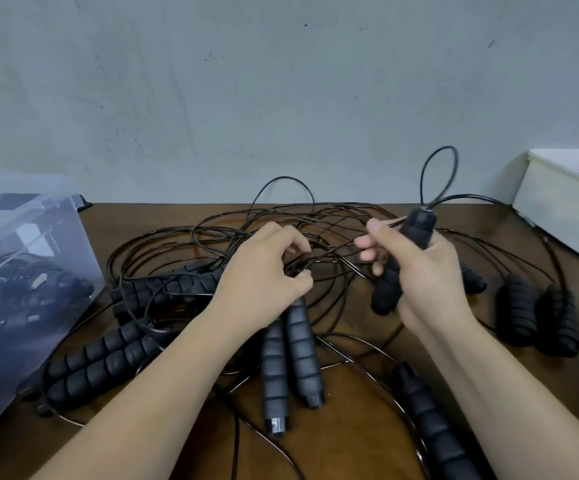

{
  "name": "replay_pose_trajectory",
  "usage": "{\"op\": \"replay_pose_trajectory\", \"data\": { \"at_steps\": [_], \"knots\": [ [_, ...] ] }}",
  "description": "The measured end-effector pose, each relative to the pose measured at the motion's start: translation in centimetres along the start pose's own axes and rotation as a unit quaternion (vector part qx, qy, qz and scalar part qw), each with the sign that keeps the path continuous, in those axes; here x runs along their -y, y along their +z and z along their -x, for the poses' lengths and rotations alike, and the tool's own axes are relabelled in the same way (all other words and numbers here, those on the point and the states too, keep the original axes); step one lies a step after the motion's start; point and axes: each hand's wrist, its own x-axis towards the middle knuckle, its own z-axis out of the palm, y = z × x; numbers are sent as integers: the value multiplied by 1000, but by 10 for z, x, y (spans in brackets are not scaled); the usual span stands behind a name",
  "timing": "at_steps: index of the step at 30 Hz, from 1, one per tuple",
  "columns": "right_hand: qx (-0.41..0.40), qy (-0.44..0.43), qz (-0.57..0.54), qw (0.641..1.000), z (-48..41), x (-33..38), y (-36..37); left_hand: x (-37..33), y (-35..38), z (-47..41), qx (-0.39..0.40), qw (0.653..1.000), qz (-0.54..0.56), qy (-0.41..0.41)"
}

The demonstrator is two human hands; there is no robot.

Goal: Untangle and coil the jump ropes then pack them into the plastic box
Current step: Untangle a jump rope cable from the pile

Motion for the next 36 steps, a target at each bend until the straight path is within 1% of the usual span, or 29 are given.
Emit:
{"op": "replay_pose_trajectory", "data": {
  "at_steps": [2,6,8,11,13,15,17,20,22,24,27,31,36],
  "knots": [
    [-17,-7,-7,1000,-2,4,-5,2,-3,-1,6,1000,-12,-5],
    [-9,-10,-3,1000,0,4,-1,5,-2,-2,11,999,-39,-15],
    [-3,-1,-7,1000,0,3,0,7,-1,-3,-11,998,-65,9],
    [39,9,6,999,4,-1,5,7,0,-2,-36,995,-74,48],
    [62,19,36,997,8,-5,8,5,3,-1,-27,995,-67,69],
    [73,48,68,994,9,-12,9,4,6,0,-13,995,-61,76],
    [69,74,94,990,8,-20,8,5,6,1,5,998,-38,55],
    [63,72,122,988,6,-28,5,6,8,0,43,999,1,18],
    [83,63,136,985,8,-29,6,4,10,2,49,999,-11,23],
    [89,57,142,984,9,-28,7,2,12,4,43,997,-48,47],
    [81,40,133,987,9,-29,6,-3,12,3,25,991,-109,75],
    [71,1,136,988,11,-21,11,-9,9,0,4,994,-105,31],
    [-37,-19,22,999,-5,7,-7,4,-5,-6,-9,994,-104,-17]
  ]
}}
